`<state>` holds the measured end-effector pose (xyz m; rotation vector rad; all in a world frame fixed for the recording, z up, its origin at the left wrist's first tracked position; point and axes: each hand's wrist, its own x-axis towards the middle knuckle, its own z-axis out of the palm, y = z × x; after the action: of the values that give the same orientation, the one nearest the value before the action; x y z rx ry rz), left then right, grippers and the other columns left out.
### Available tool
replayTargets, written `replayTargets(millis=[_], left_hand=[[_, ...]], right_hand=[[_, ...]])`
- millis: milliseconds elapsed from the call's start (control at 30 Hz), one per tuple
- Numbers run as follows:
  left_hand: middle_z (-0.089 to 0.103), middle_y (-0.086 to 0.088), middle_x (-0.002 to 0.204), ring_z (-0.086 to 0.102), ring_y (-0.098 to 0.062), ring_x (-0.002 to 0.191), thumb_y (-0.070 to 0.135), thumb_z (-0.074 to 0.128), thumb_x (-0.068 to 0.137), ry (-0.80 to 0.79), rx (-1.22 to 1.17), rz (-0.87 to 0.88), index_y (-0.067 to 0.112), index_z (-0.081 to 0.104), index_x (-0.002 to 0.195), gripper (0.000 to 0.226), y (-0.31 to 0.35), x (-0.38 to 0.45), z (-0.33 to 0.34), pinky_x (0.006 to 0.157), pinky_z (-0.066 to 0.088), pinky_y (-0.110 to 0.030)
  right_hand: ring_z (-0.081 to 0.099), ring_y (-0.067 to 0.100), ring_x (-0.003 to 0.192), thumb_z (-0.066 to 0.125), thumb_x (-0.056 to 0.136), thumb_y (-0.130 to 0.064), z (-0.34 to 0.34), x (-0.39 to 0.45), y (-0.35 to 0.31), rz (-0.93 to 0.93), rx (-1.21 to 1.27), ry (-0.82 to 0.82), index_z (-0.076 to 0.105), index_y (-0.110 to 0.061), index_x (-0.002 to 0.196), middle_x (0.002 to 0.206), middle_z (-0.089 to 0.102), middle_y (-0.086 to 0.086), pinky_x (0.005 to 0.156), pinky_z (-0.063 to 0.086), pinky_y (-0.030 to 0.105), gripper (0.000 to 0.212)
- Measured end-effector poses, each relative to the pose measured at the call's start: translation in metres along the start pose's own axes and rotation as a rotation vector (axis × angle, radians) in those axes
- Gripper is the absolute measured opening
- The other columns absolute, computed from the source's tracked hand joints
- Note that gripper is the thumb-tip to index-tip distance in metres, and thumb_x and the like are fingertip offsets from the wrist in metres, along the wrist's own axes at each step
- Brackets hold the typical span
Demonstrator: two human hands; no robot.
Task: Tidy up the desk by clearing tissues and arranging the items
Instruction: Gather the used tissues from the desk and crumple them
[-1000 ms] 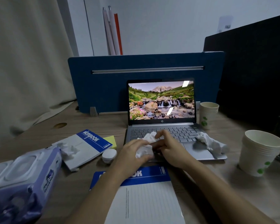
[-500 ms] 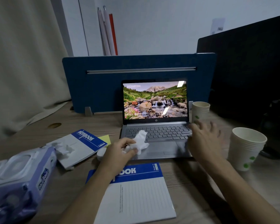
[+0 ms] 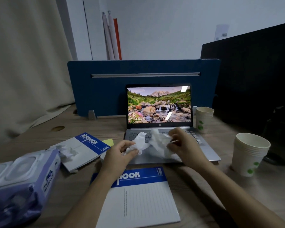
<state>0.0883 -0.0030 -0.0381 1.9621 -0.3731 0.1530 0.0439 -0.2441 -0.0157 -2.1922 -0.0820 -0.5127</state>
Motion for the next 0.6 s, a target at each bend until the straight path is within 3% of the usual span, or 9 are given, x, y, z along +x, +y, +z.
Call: replayTargets(millis=[167,300,400,533,600], left_hand=[[0.071,0.014,0.101,0.07,-0.006,0.084,0.039,0.074,0.084,-0.001,-0.055,0.013,0.036,0.063,0.104,0.023,-0.001,0.0,0.0,0.063,0.055,-0.018],[0.068,0.015,0.109,0.066,0.0,0.093,0.031,0.075,0.084,-0.004,-0.137,0.037,0.035,0.061,0.107,0.027,-0.003,0.004,0.001,0.065,0.053,-0.012],[0.062,0.021,0.117,0.062,0.008,0.099,0.026,0.076,0.083,-0.014,-0.202,0.077,0.04,0.054,0.118,0.044,-0.002,0.009,0.003,0.069,0.049,-0.007],[0.057,0.026,0.121,0.06,0.013,0.104,0.016,0.076,0.083,-0.096,-0.353,0.088,0.05,0.048,0.125,0.061,-0.005,0.014,0.002,0.073,0.052,-0.01],[0.06,0.019,0.127,0.062,0.003,0.109,0.014,0.075,0.084,-0.145,-0.376,0.09,0.044,0.05,0.134,0.063,-0.008,0.016,0.002,0.076,0.055,-0.017]], right_hand=[[0.067,0.021,0.085,0.067,0.088,-0.007,0.034,0.022,-0.023,-0.044,0.181,-0.059,0.065,-0.015,0.101,0.092,0.068,0.004,0.079,0.057,0.041,0.015],[0.067,0.01,0.093,0.061,0.092,-0.007,0.055,0.024,-0.017,0.031,0.34,-0.132,0.069,-0.021,0.105,0.102,0.07,-0.001,0.082,0.057,0.029,0.021],[0.066,0.007,0.097,0.058,0.093,-0.007,0.062,0.022,-0.012,0.072,0.39,-0.219,0.07,-0.026,0.104,0.105,0.07,-0.006,0.082,0.057,0.028,0.025],[0.066,0.007,0.099,0.052,0.093,0.002,0.065,0.02,-0.01,0.097,0.496,-0.255,0.07,-0.027,0.099,0.105,0.071,-0.007,0.08,0.057,0.027,0.035],[0.067,0.008,0.097,0.047,0.091,0.008,0.065,0.019,-0.009,0.113,0.555,-0.267,0.064,-0.021,0.103,0.104,0.071,-0.004,0.074,0.056,0.024,0.035]])
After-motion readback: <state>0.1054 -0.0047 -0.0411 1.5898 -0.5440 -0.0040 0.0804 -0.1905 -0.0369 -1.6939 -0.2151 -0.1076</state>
